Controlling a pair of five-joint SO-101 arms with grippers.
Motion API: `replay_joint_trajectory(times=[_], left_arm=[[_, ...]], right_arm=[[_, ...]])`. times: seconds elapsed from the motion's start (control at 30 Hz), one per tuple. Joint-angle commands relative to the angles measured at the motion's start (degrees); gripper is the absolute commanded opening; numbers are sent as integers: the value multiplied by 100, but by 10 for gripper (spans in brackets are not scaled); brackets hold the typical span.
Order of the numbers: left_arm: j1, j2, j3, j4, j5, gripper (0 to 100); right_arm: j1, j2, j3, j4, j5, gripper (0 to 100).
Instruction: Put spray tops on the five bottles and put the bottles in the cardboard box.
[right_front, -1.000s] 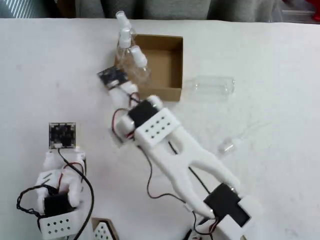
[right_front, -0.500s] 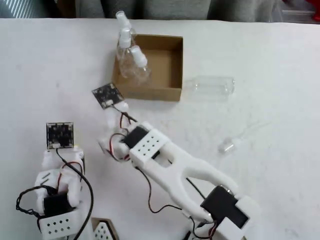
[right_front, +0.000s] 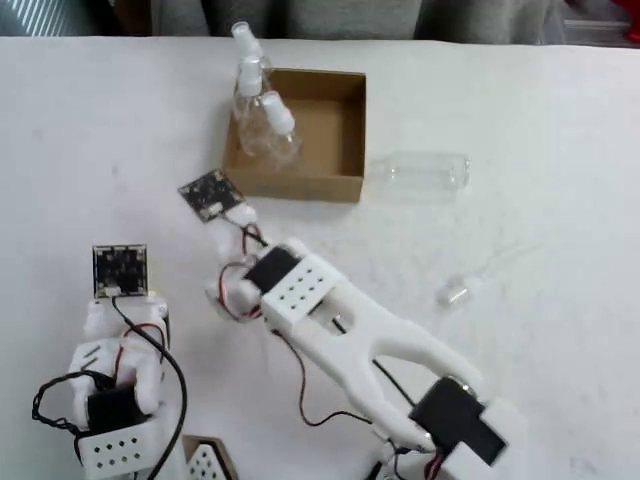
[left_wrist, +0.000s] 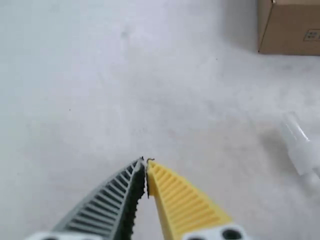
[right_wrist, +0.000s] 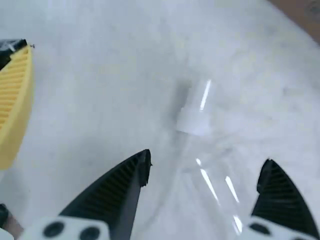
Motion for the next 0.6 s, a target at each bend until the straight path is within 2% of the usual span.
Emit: replay_joint_trajectory(times=[0.0, 0.2, 0.47, 0.57], left_arm=[[-40, -84, -9, -149, 0, 24], [409, -48, -299, 114, 114, 26], [884, -40, -791, 185, 343, 27], [1068, -40, -1204, 484, 334, 27]], right_arm=[[822, -831, -484, 980, 237, 254], [1956, -1604, -26, 1121, 255, 32], [2879, -1657, 756, 620, 255, 22], [3081, -1657, 905, 585, 255, 22]])
